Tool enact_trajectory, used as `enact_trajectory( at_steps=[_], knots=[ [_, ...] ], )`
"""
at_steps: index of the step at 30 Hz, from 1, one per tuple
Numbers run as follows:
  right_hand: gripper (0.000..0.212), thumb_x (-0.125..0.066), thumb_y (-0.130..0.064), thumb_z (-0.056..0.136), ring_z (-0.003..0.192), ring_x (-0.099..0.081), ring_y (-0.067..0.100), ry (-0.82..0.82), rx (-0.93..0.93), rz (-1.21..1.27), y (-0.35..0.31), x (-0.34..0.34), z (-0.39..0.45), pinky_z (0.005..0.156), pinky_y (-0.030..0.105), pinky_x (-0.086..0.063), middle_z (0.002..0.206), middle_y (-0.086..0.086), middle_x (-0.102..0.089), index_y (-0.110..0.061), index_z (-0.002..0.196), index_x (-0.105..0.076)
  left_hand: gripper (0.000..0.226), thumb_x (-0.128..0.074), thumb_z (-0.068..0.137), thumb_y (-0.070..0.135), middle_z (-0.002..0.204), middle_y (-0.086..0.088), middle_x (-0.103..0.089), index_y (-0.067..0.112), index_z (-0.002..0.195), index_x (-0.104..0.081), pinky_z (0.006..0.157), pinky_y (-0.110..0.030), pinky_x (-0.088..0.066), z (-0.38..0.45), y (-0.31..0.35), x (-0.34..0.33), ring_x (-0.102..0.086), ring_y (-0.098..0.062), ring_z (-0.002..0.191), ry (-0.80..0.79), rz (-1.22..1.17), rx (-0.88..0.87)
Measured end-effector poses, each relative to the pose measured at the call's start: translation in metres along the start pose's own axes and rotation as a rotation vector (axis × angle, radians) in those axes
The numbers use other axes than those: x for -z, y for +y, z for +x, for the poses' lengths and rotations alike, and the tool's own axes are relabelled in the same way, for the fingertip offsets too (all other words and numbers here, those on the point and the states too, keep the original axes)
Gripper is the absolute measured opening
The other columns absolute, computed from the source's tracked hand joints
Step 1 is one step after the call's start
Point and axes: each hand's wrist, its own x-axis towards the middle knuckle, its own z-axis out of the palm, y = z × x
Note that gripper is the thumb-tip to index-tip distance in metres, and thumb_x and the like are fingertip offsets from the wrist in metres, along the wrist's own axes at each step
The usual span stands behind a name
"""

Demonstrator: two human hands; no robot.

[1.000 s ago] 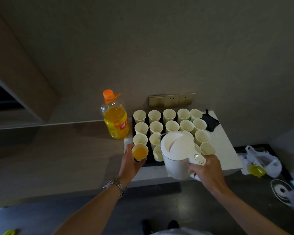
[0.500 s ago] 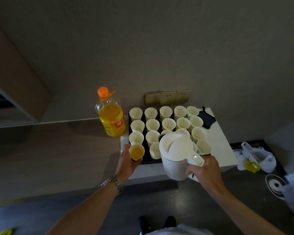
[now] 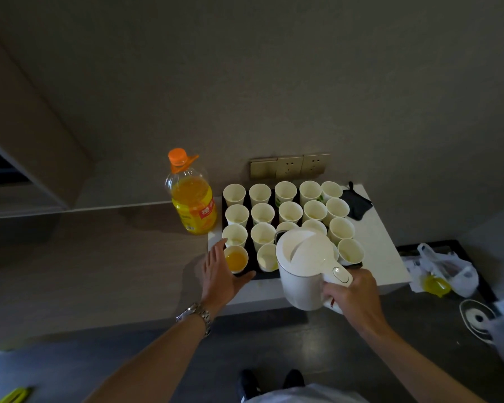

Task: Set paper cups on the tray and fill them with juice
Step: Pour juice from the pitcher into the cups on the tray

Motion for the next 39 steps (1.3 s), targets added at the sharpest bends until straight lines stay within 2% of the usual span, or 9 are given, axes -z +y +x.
enact_trajectory(
  at_steps=[4, 9, 13, 14, 21, 29, 33, 35, 39],
  knots=[
    [0.037, -0.079, 0.006, 0.076, 0.071, -0.063, 0.014, 0.001, -0.022, 0.009, 0.004, 0.003, -0.001, 0.057, 0.014, -0.043, 0.071, -0.005, -0.064, -0.023, 0.071, -0.058, 0.114, -0.082, 0.062, 0.068, 0.154, -0.003, -0.032, 0.023, 0.151, -0.026, 0.113, -0.056, -0.034, -0.002, 0.012, -0.004, -0.034, -0.029, 0.140, 0.047, 0.110, -0.001],
    [0.035, -0.078, 0.006, 0.078, 0.075, -0.063, 0.017, 0.009, -0.055, 0.035, 0.010, 0.007, -0.003, 0.059, 0.018, -0.044, 0.074, -0.003, -0.064, -0.022, 0.072, -0.058, 0.099, -0.084, 0.067, 0.061, 0.155, -0.006, -0.032, 0.023, 0.146, -0.038, 0.114, -0.053, -0.029, -0.003, 0.023, -0.013, -0.030, -0.031, 0.142, 0.026, 0.177, -0.125],
    [0.023, -0.078, 0.006, 0.076, 0.073, -0.065, 0.028, 0.034, -0.077, 0.016, 0.017, 0.012, -0.004, 0.061, 0.043, -0.057, 0.069, 0.012, -0.065, -0.007, 0.067, -0.062, 0.084, -0.083, 0.069, 0.060, 0.153, -0.007, -0.032, 0.025, 0.137, -0.047, 0.116, -0.056, -0.025, -0.001, 0.031, -0.025, -0.028, -0.032, 0.142, -0.003, 0.208, -0.173],
    [0.021, -0.078, 0.006, 0.076, 0.072, -0.066, 0.027, 0.037, -0.082, 0.015, 0.018, 0.013, -0.004, 0.062, 0.045, -0.058, 0.069, 0.015, -0.065, -0.005, 0.067, -0.063, 0.082, -0.082, 0.070, 0.060, 0.153, -0.006, -0.032, 0.026, 0.136, -0.048, 0.117, -0.057, -0.024, 0.000, 0.035, -0.027, -0.028, -0.032, 0.143, -0.010, 0.227, -0.177],
    [0.026, -0.077, 0.003, 0.080, 0.074, -0.067, 0.022, 0.048, -0.103, 0.080, 0.027, 0.022, -0.005, 0.052, 0.016, -0.048, 0.069, 0.002, -0.066, -0.015, 0.068, -0.063, 0.093, -0.089, 0.061, 0.058, 0.134, -0.006, -0.056, 0.022, 0.136, -0.047, 0.113, -0.059, -0.030, 0.003, 0.049, -0.039, -0.050, -0.033, 0.127, 0.021, 0.312, -0.213],
    [0.032, -0.077, 0.004, 0.080, 0.070, -0.066, 0.022, 0.059, -0.099, 0.074, 0.037, 0.031, -0.009, 0.054, 0.024, -0.050, 0.059, -0.006, -0.062, -0.019, 0.063, -0.061, 0.095, -0.083, 0.065, 0.065, 0.135, -0.003, -0.059, 0.022, 0.141, -0.045, 0.115, -0.056, -0.026, 0.014, 0.049, -0.050, -0.048, -0.030, 0.130, -0.067, 0.383, -0.147],
    [0.029, -0.079, 0.003, 0.079, 0.077, -0.069, 0.024, 0.063, -0.075, 0.073, 0.038, 0.034, -0.009, 0.064, 0.040, -0.060, 0.072, 0.002, -0.068, -0.021, 0.071, -0.064, 0.090, -0.079, 0.071, 0.063, 0.136, -0.001, -0.060, 0.023, 0.142, -0.042, 0.117, -0.056, -0.022, 0.019, 0.051, -0.049, -0.047, -0.028, 0.133, -0.079, 0.382, -0.139],
    [0.032, -0.079, 0.005, 0.078, 0.074, -0.069, 0.025, 0.072, -0.070, 0.063, 0.039, 0.034, -0.008, 0.063, 0.043, -0.061, 0.067, 0.001, -0.067, -0.021, 0.067, -0.063, 0.086, -0.078, 0.074, 0.061, 0.136, -0.001, -0.061, 0.022, 0.142, -0.042, 0.117, -0.056, -0.019, 0.021, 0.053, -0.048, -0.047, -0.028, 0.133, -0.091, 0.372, -0.138],
    [0.035, -0.078, 0.003, 0.080, 0.065, -0.068, 0.024, 0.068, -0.083, 0.049, 0.044, 0.035, -0.005, 0.056, 0.038, -0.057, 0.056, -0.003, -0.064, -0.020, 0.060, -0.062, 0.086, -0.077, 0.076, 0.058, 0.136, -0.001, -0.061, 0.022, 0.145, -0.041, 0.119, -0.056, -0.017, 0.019, 0.059, -0.042, -0.047, -0.028, 0.134, -0.084, 0.360, -0.112]
  ],
)
